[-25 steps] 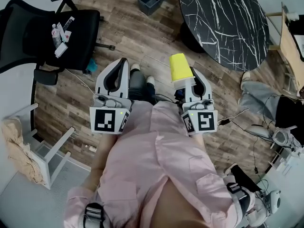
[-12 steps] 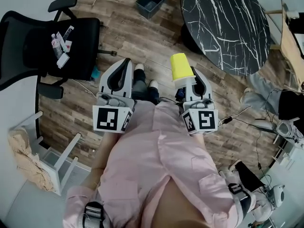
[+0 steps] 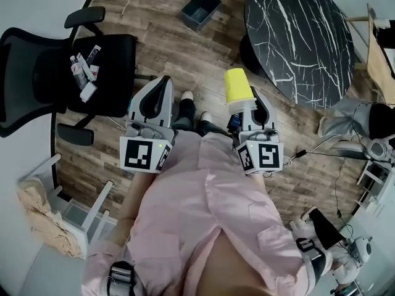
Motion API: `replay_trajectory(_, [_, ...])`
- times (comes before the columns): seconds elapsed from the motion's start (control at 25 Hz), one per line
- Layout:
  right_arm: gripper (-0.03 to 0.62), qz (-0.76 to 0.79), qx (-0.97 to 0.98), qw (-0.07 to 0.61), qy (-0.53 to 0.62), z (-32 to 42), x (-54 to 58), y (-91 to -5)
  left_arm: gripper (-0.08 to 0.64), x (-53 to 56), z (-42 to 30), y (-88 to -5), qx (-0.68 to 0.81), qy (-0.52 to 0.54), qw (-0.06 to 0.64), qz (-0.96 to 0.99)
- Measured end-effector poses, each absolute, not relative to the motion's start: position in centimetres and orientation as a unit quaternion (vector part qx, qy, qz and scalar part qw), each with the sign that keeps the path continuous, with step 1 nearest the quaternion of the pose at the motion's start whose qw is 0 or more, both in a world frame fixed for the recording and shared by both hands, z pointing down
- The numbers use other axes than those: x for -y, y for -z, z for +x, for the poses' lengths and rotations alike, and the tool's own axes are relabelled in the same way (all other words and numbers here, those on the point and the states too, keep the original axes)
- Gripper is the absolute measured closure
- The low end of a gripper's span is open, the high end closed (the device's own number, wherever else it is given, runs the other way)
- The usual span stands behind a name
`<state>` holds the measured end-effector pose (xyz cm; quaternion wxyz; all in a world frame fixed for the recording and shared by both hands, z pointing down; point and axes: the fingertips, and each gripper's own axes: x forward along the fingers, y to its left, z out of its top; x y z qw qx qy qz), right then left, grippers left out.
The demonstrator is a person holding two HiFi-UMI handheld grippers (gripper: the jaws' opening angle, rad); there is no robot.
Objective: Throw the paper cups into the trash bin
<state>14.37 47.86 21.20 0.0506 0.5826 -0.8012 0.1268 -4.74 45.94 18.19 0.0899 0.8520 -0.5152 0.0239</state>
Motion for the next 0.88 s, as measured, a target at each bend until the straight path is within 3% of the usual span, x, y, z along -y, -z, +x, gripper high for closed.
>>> replay_trajectory(0.88, [0.554,0.594,0.79,0.064,-0.138,10.8,-43.0,-21.4,0.545,-42.1,-10.4,-19.9,0.54,-0.025,0.127,0.832])
